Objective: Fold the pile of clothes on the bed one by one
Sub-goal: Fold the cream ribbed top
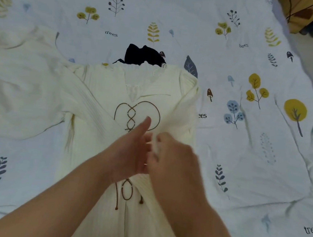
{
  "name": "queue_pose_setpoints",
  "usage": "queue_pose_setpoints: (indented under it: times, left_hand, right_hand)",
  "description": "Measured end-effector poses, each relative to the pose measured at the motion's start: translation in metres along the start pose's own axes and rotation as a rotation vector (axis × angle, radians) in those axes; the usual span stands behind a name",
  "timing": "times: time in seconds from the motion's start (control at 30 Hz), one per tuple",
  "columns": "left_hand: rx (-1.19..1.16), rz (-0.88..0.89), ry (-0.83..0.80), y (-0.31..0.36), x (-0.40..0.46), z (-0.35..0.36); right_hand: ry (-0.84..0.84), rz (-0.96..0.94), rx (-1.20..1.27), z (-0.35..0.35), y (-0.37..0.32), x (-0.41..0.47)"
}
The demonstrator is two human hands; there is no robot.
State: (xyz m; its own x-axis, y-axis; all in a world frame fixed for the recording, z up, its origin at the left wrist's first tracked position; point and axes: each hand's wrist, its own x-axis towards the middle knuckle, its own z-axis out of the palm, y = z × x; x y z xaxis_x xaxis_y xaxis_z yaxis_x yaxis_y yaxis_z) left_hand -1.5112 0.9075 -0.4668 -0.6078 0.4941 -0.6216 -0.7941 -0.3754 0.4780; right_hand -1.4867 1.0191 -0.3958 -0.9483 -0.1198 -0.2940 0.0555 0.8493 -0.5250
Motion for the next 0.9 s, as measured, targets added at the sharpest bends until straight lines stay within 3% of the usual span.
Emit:
queue_pose_setpoints:
  times: [0.1,0.2,0.33,0.43,0.53,0.67,0.73,0.8,0.83,0.9]
  left_hand:
    - [0.255,-0.030,0.329,-0.007,-0.001,-0.030]
    - [0.474,-0.055,0.539,-0.017,-0.005,-0.052]
    - [0.618,-0.174,0.518,-0.025,-0.012,-0.061]
    - [0.573,-0.222,0.403,-0.027,-0.016,-0.062]
    - [0.402,-0.170,0.312,-0.024,-0.020,-0.069]
    - [0.211,-0.089,0.311,-0.019,-0.024,-0.077]
    - [0.141,-0.013,0.369,-0.018,-0.024,-0.077]
    - [0.077,0.080,0.466,-0.017,-0.025,-0.077]
    - [0.090,0.103,0.522,-0.019,-0.026,-0.077]
    - [0.273,0.034,0.616,-0.024,-0.032,-0.083]
  right_hand:
    - [-0.215,-0.055,0.127,0.036,0.003,0.000]
    - [-0.244,-0.025,-0.060,0.060,0.030,-0.001]
    - [-0.305,0.038,-0.291,0.083,0.062,-0.009]
    - [-0.174,0.064,-0.262,0.095,0.073,-0.011]
    - [-0.169,0.073,-0.216,0.095,0.075,-0.004]
    - [-0.260,-0.026,-0.407,0.077,0.066,0.001]
    - [-0.147,-0.098,-0.498,0.073,0.048,-0.008]
    - [-0.039,-0.194,-0.432,0.074,0.024,-0.021]
    - [-0.117,-0.258,-0.420,0.074,0.013,-0.028]
    - [-0.452,-0.352,-0.202,0.079,-0.006,-0.038]
